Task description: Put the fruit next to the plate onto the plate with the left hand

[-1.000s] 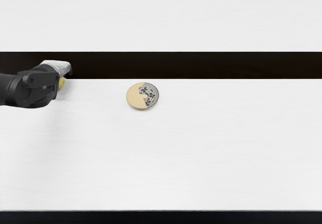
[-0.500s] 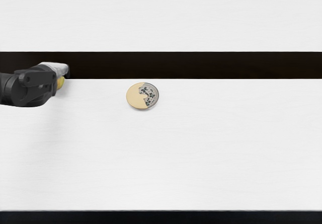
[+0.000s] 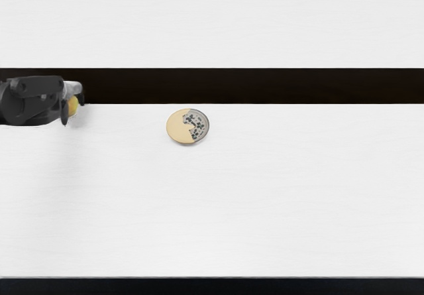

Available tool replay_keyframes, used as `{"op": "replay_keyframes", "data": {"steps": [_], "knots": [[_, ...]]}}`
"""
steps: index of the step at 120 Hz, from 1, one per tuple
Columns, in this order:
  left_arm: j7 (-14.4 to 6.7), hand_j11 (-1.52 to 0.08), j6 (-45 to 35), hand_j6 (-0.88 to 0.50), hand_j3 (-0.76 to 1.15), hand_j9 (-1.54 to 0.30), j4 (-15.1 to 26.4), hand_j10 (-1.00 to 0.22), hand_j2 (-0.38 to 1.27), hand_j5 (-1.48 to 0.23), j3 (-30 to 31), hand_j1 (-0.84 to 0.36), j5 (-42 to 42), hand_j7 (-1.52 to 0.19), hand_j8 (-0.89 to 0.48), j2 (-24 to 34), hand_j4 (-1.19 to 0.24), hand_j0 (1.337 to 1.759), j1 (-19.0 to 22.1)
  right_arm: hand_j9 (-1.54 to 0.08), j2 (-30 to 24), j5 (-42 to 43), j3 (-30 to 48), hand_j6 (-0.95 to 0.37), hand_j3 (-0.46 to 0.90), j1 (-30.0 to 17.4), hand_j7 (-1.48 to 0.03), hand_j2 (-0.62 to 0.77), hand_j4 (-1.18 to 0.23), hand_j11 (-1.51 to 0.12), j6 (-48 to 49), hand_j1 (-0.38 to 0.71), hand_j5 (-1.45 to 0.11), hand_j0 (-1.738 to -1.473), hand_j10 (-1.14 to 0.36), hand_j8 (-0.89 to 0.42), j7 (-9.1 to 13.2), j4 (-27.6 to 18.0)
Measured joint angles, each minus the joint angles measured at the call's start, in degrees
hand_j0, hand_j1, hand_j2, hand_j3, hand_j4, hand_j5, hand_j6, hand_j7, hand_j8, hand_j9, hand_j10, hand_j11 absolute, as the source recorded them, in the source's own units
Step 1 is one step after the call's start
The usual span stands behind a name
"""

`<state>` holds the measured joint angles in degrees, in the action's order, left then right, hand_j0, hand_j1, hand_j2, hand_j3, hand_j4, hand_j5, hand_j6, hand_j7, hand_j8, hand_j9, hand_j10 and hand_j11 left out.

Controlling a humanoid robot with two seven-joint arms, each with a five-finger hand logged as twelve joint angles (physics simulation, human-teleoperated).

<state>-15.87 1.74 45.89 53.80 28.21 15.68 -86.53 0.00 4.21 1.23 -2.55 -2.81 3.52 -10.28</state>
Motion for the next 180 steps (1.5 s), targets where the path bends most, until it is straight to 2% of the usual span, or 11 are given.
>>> {"op": "replay_keyframes", "data": {"steps": [6, 10, 13, 20, 42, 61, 98, 127, 140, 180], "knots": [[-0.16, -1.22, 1.59, -0.2, 0.06, -1.17, 0.05, -0.17, 0.23, -1.02, -0.26, -0.43, 0.04, -0.95, -0.09, 0.47, -0.39, 1.634, -1.37, -0.03, 0.0, 0.0, 0.0, -0.03, 0.0, 0.0, -0.03, -0.01, -0.03, -0.03, 0.0, -0.32, -0.03, -1.658, -0.03, -0.03, 0.0, 0.0], [-0.21, -1.23, 2.93, -0.2, 0.05, -1.18, 0.12, -0.18, 0.14, -1.03, -0.57, -0.4, -0.12, -0.97, -0.09, 1.08, -0.47, 1.631, -2.31, -0.03, 0.0, 0.0, 0.0, -0.03, 0.0, 0.0, -0.03, -0.01, -0.03, -0.03, 0.0, -0.32, -0.03, -1.658, -0.03, -0.03, 0.0, 0.01], [-0.25, -1.23, 4.12, -0.22, 0.04, -1.18, 0.21, -0.19, 0.23, -1.04, -0.81, -0.41, -0.48, -0.99, -0.1, 1.28, -0.52, 1.631, -3.22, -0.03, 0.0, 0.0, 0.0, -0.03, 0.0, 0.0, -0.03, -0.01, -0.03, -0.03, -0.01, -0.32, -0.03, -1.658, -0.03, -0.03, 0.0, 0.02], [-0.29, -1.22, 6.48, -0.26, 0.03, -1.17, 0.37, -0.22, 0.21, -1.03, -1.57, -0.36, -1.01, -1.02, -0.13, 1.29, -0.62, 1.632, -4.32, -0.03, 0.0, 0.0, 0.0, -0.03, 0.0, 0.0, -0.03, -0.01, -0.03, -0.03, -0.01, -0.32, -0.03, -1.658, -0.03, -0.03, 0.0, 0.01], [-0.36, -1.22, 14.37, -0.32, 0.01, -1.18, 1.25, -0.28, 0.18, -1.07, -5.64, -0.32, -2.58, -1.08, -0.17, 1.51, -0.78, 1.635, -8.57, -0.03, 0.0, 0.0, 0.0, -0.03, 0.0, 0.0, -0.03, -0.01, -0.03, -0.03, -0.01, -0.32, -0.03, -1.658, -0.03, -0.03, 0.0, 0.0], [-0.39, -1.22, 18.15, -0.32, 0.01, -1.19, 3.65, -0.28, 0.19, -1.09, -7.95, -0.33, -4.32, -1.12, -0.17, 1.05, -0.84, 1.637, -12.64, -0.03, 0.0, 0.01, 0.0, -0.03, 0.0, 0.0, -0.03, -0.01, -0.03, -0.03, -0.01, -0.32, -0.03, -1.658, -0.03, -0.03, 0.0, 0.0], [-0.47, -1.22, 20.13, -0.33, 0.0, -1.21, 5.52, -0.29, 0.18, -1.11, -14.18, -0.32, -4.94, -1.14, -0.16, -4.93, -0.87, 1.637, -14.01, -0.03, 0.0, 0.0, 0.0, -0.03, 0.0, 0.0, -0.03, -0.01, -0.03, -0.03, 0.0, -0.32, -0.03, -1.658, -0.03, -0.03, 0.0, 0.01], [-0.48, -1.22, 20.21, -0.33, 0.0, -1.21, 5.67, -0.29, 0.18, -1.11, -18.3, -0.33, -4.71, -1.14, -0.17, -9.0, -0.88, 1.637, -13.63, -0.03, 0.0, 0.01, 0.0, -0.03, 0.0, 0.0, -0.03, -0.01, -0.03, -0.03, 0.0, -0.32, -0.03, -1.658, -0.03, -0.03, 0.0, 0.02], [-0.47, -1.22, 20.13, -0.35, 0.0, -1.2, 5.73, -0.31, 0.15, -1.09, -19.62, -0.3, -4.58, -1.13, -0.18, -10.02, -0.89, 1.637, -13.15, -0.03, 0.0, 0.01, 0.0, -0.03, 0.0, 0.0, -0.03, -0.01, -0.03, -0.03, 0.0, -0.32, -0.03, -1.658, -0.03, -0.03, 0.0, 0.01], [-0.45, -1.21, 19.81, -0.37, 0.0, -1.17, 5.38, -0.32, 0.14, -1.07, -22.68, -0.31, -4.03, -1.12, -0.19, -12.83, -0.9, 1.64, -9.61, -0.03, 0.0, 0.01, 0.0, -0.03, 0.0, 0.0, -0.03, -0.01, -0.03, -0.03, 0.0, -0.32, -0.03, -1.658, -0.03, -0.03, 0.0, 0.0]]}}
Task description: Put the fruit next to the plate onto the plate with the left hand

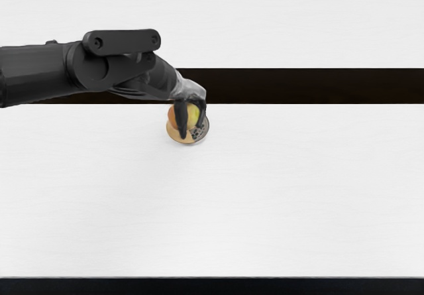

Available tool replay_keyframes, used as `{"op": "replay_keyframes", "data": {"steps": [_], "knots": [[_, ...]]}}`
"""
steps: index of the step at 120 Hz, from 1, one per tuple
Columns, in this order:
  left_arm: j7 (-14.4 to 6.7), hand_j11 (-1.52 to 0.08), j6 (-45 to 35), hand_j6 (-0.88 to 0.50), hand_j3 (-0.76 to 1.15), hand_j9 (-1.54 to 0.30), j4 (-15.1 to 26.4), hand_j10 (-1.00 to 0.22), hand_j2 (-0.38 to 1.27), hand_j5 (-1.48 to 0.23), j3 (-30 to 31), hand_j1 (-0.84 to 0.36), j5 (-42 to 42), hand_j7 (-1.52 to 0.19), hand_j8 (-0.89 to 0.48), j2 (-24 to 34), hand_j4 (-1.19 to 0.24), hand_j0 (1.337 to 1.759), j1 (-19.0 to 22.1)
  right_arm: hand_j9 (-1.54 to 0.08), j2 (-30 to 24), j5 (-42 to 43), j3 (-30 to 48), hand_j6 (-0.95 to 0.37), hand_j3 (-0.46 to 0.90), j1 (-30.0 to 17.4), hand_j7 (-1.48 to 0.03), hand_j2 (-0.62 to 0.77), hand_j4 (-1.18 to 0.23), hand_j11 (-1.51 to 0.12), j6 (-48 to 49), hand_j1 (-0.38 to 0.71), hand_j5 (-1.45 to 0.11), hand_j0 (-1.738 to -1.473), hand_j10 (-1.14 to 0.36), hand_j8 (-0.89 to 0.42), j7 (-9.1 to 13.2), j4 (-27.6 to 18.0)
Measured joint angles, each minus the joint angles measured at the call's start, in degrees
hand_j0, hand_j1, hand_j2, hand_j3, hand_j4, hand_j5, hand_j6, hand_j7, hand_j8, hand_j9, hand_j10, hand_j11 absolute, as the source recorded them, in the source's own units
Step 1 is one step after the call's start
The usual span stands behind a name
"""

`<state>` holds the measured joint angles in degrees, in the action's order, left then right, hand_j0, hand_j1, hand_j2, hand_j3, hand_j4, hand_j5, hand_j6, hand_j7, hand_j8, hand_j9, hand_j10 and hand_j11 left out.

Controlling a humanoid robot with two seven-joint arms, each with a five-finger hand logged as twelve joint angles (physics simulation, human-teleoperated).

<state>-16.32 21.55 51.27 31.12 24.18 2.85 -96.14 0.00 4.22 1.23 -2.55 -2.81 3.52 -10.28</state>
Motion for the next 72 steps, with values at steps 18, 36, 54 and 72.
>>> {"op": "replay_keyframes", "data": {"steps": [18, 36, 54, 72], "knots": [[0.04, -1.21, -0.52, -0.35, 0.0, -1.18, -1.83, -0.3, 0.16, -1.07, -1.24, -0.33, 0.25, -1.11, -0.19, -0.54, -0.9, 1.638, 0.71, -0.03, 0.0, 0.0, 0.0, -0.03, 0.0, 0.0, -0.03, -0.01, -0.03, -0.03, 0.0, -0.32, -0.03, -1.658, -0.03, -0.03, 0.0, 0.01], [0.08, -1.21, -2.12, -0.36, 0.0, -1.17, -3.3, -0.31, 0.17, -1.07, -2.07, -0.32, 0.21, -1.11, -0.19, -1.27, -0.89, 1.638, 1.54, -0.03, 0.0, 0.0, 0.0, -0.03, 0.0, 0.0, -0.03, -0.01, -0.03, -0.03, 0.0, -0.32, -0.03, -1.658, -0.03, -0.03, 0.0, 0.01], [0.09, -1.08, -4.99, -0.43, 0.0, -1.04, -3.85, -0.37, 0.14, -0.94, -2.31, -0.27, -0.03, -0.99, -0.27, -1.7, -0.81, 1.642, 2.36, -0.03, 0.0, -0.01, 0.0, -0.03, 0.0, 0.0, -0.03, -0.01, -0.03, -0.03, 0.0, -0.32, -0.03, -1.658, -0.03, -0.03, 0.0, 0.01], [0.12, -0.88, -7.12, -0.49, 0.0, -0.86, -4.11, -0.39, 0.13, -0.78, -2.32, -0.23, -0.35, -0.81, -0.37, -1.71, -0.67, 1.649, 2.71, -0.03, 0.0, 0.0, 0.0, -0.03, 0.0, 0.0, -0.03, -0.01, -0.03, -0.03, 0.0, -0.32, -0.03, -1.658, -0.03, -0.03, 0.0, 0.0]]}}
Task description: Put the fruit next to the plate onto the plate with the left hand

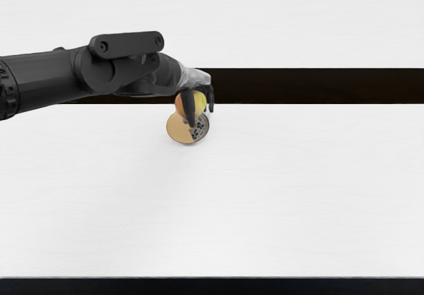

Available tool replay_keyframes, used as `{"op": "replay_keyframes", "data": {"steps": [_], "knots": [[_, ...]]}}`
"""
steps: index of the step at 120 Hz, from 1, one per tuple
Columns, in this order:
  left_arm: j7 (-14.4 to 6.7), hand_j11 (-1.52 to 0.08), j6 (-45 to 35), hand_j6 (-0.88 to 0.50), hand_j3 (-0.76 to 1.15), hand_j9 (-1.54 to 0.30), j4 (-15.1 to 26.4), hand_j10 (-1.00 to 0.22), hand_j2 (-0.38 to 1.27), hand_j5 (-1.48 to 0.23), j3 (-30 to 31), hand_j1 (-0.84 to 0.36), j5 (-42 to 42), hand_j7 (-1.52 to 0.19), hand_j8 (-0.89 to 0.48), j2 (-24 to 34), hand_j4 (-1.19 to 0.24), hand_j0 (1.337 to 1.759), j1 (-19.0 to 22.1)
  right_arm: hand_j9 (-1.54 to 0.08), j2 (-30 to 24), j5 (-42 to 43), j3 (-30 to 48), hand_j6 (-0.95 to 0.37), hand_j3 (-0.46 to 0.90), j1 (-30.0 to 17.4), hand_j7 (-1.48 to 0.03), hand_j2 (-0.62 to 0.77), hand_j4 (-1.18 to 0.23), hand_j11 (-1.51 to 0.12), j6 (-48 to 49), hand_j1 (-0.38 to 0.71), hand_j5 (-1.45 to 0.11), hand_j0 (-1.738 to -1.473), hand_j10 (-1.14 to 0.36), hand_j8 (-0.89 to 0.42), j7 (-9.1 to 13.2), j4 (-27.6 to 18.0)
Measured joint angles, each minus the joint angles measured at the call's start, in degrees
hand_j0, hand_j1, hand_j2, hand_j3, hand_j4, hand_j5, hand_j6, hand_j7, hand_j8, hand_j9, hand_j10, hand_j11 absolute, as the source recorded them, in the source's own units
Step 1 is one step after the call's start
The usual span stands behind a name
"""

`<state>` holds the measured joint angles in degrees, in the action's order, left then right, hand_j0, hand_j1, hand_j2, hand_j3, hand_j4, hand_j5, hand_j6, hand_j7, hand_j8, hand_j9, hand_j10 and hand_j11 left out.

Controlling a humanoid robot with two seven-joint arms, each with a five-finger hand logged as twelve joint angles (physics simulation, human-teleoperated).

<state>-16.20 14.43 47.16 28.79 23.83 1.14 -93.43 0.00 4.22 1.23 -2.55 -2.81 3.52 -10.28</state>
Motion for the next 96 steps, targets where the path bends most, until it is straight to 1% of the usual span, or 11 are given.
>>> {"op": "replay_keyframes", "data": {"steps": [8, 28, 50, 58, 66, 78, 89, 96], "knots": [[0.01, -0.79, -0.29, -0.47, 0.0, -0.78, -0.02, -0.4, 0.12, -0.72, 0.02, -0.21, -0.2, -0.75, -0.38, 0.0, -0.6, 1.651, 0.01, -0.03, 0.0, 0.0, 0.0, -0.03, 0.0, 0.0, -0.03, -0.01, -0.03, -0.03, 0.0, -0.32, -0.03, -1.658, -0.03, -0.03, 0.0, 0.0], [0.02, -0.58, -0.56, -0.39, 0.0, -0.57, -0.06, -0.35, 0.09, -0.55, 0.04, -0.11, -0.54, -0.56, -0.35, 0.0, -0.44, 1.655, 0.09, -0.03, 0.0, 0.0, 0.0, -0.03, 0.0, 0.0, -0.03, -0.01, -0.03, -0.03, 0.0, -0.32, -0.03, -1.658, -0.03, -0.03, 0.0, 0.0], [0.07, -0.44, -0.62, -0.32, 0.0, -0.44, -1.77, -0.3, 0.07, -0.43, -0.51, -0.03, -0.77, -0.44, -0.3, 0.0, -0.34, 1.657, 0.28, -0.03, 0.0, 0.0, 0.0, -0.03, 0.0, 0.0, -0.03, -0.01, -0.03, -0.03, 0.0, -0.32, -0.03, -1.658, -0.03, -0.03, 0.0, 0.0], [0.09, -0.41, -0.61, -0.3, 0.0, -0.41, -2.73, -0.29, 0.06, -0.41, -1.49, -0.01, -2.54, -0.41, -0.29, 0.98, -0.32, 1.657, 0.21, -0.03, 0.0, 0.0, 0.0, -0.03, 0.0, 0.0, -0.03, -0.01, -0.03, -0.03, 0.0, -0.32, -0.03, -1.658, -0.03, -0.03, 0.0, 0.0], [0.1, -0.39, -0.58, -0.29, 0.0, -0.39, -3.17, -0.28, 0.06, -0.39, -3.45, 0.0, -4.02, -0.39, -0.28, 3.6, -0.3, 1.657, 0.31, -0.03, 0.0, 0.0, 0.0, -0.03, 0.0, 0.0, -0.03, -0.01, -0.03, -0.03, 0.0, -0.32, -0.03, -1.658, -0.03, -0.03, 0.0, 0.0], [0.11, -0.37, -0.41, -0.28, 0.0, -0.37, -2.79, -0.27, 0.06, -0.37, -7.94, 0.02, -5.1, -0.37, -0.27, 9.84, -0.29, 1.658, 1.33, -0.03, 0.0, 0.0, 0.0, -0.03, 0.0, 0.0, -0.03, -0.01, -0.03, -0.03, 0.0, -0.32, -0.03, -1.658, -0.03, -0.03, 0.0, 0.0], [0.11, -0.36, -0.08, -0.27, 0.0, -0.36, -1.14, -0.27, 0.06, -0.36, -12.7, 0.02, -5.52, -0.36, -0.27, 15.24, -0.28, 1.658, 3.55, -0.03, 0.0, 0.0, 0.0, -0.03, 0.0, 0.0, -0.03, -0.01, -0.03, -0.03, -0.01, -0.32, -0.03, -1.658, -0.03, -0.03, 0.0, 0.0], [0.15, -0.35, 0.07, -0.27, 0.0, -0.35, 0.98, -0.27, 0.06, -0.35, -15.27, 0.03, -6.19, -0.35, -0.27, 18.88, -0.27, 1.658, 4.89, -0.03, 0.0, 0.0, 0.0, -0.03, 0.0, 0.0, -0.03, -0.01, -0.03, -0.03, -0.01, -0.32, -0.03, -1.658, -0.03, -0.03, 0.0, 0.0]]}}
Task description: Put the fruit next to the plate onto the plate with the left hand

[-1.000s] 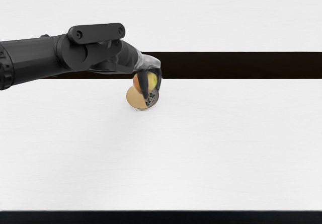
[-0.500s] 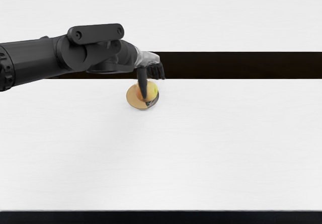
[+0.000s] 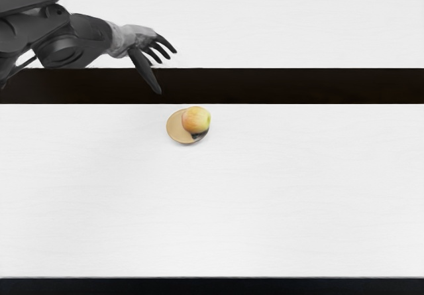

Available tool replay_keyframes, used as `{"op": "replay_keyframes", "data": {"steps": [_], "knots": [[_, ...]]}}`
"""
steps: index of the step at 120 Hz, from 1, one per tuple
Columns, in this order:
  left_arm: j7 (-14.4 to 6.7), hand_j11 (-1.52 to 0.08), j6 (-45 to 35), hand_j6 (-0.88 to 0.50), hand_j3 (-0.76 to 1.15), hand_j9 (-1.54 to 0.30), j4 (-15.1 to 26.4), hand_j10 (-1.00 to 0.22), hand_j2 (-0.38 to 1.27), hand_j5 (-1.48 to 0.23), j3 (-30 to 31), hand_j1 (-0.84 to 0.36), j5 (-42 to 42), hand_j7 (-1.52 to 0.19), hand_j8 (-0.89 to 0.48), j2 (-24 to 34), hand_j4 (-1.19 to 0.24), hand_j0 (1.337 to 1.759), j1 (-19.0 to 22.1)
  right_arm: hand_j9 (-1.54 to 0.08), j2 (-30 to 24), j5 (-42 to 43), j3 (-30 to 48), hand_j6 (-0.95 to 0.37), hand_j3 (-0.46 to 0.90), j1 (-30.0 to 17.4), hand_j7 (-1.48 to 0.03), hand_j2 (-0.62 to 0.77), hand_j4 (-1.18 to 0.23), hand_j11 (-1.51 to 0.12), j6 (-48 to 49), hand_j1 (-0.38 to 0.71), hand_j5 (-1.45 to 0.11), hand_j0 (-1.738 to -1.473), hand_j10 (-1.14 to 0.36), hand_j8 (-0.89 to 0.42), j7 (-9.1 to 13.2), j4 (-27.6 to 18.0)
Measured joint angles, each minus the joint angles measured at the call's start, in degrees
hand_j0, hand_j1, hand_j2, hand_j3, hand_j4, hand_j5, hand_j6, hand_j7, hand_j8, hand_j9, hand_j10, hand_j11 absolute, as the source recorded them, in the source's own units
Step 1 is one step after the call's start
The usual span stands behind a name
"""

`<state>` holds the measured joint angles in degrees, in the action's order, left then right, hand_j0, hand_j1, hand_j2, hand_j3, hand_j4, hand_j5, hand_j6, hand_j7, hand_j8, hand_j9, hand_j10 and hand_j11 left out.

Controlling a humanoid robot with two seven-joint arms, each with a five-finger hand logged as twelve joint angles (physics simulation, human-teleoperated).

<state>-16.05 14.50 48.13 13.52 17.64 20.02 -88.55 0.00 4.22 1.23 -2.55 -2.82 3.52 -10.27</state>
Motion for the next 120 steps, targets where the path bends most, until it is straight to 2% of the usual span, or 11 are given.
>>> {"op": "replay_keyframes", "data": {"steps": [16, 30, 42, 54, 75, 99, 120], "knots": [[0.23, -0.34, 5.91, -0.26, 0.0, -0.34, 3.19, -0.26, 0.05, -0.34, -5.28, 0.04, -5.49, -0.34, -0.26, 6.59, -0.26, 1.658, 3.48, -0.03, 0.0, 0.0, 0.0, -0.03, 0.0, 0.0, -0.03, -0.01, -0.03, -0.03, 0.0, -0.32, -0.03, -1.658, -0.03, -0.03, 0.0, -0.01], [0.29, -0.34, 14.69, -0.26, 0.0, -0.34, 3.99, -0.26, 0.05, -0.34, -9.18, 0.04, -12.38, -0.34, -0.26, 12.14, -0.26, 1.658, 6.39, -0.03, 0.0, 0.0, 0.0, -0.03, 0.0, 0.0, -0.03, -0.01, -0.03, -0.03, 0.0, -0.32, -0.03, -1.658, -0.03, -0.03, 0.0, 0.01], [0.3, -0.33, 18.28, -0.26, 0.0, -0.33, 4.2, -0.26, 0.05, -0.33, -10.44, 0.04, -16.88, -0.33, -0.26, 16.11, -0.26, 1.658, 7.98, -0.03, 0.0, 0.0, 0.0, -0.03, 0.0, 0.0, -0.03, -0.01, -0.03, -0.03, 0.0, -0.32, -0.03, -1.658, -0.03, -0.03, 0.0, 0.01], [0.31, -0.33, 19.66, -0.25, 0.0, -0.33, 4.16, -0.25, 0.05, -0.33, -11.74, 0.05, -20.18, -0.33, -0.25, 18.54, -0.25, 1.658, 12.48, -0.03, 0.0, 0.0, 0.0, -0.03, 0.0, 0.0, -0.03, -0.01, -0.03, -0.03, 0.0, -0.32, -0.03, -1.658, -0.03, -0.03, 0.0, 0.0], [0.31, -0.33, 20.36, -0.25, 0.0, -0.33, 4.03, -0.25, 0.05, -0.33, -18.03, 0.05, -21.91, -0.33, -0.25, 20.38, -0.25, 1.658, 20.19, -0.03, 0.0, 0.0, 0.0, -0.03, 0.0, 0.0, -0.03, -0.01, -0.03, -0.03, 0.01, -0.32, -0.03, -1.658, -0.03, -0.03, 0.0, 0.0], [0.27, -0.32, 20.5, -0.25, 0.0, -0.32, 3.87, -0.25, 0.05, -0.32, -25.3, 0.05, -22.25, -0.32, -0.25, 23.89, -0.25, 1.658, 24.91, -0.03, 0.0, 0.0, 0.0, -0.03, 0.0, 0.0, -0.03, -0.01, -0.03, -0.03, 0.0, -0.32, -0.03, -1.658, -0.03, -0.03, 0.0, 0.0], [0.16, -0.32, 20.52, -0.25, 0.0, -0.32, 3.25, -0.25, 0.05, -0.32, -27.5, 0.05, -23.86, -0.32, -0.25, 26.0, -0.25, 1.658, 26.74, -0.03, 0.0, 0.0, 0.0, -0.03, 0.0, 0.0, -0.03, -0.01, -0.03, -0.03, 0.0, -0.32, -0.03, -1.658, -0.03, -0.03, 0.0, 0.0]]}}
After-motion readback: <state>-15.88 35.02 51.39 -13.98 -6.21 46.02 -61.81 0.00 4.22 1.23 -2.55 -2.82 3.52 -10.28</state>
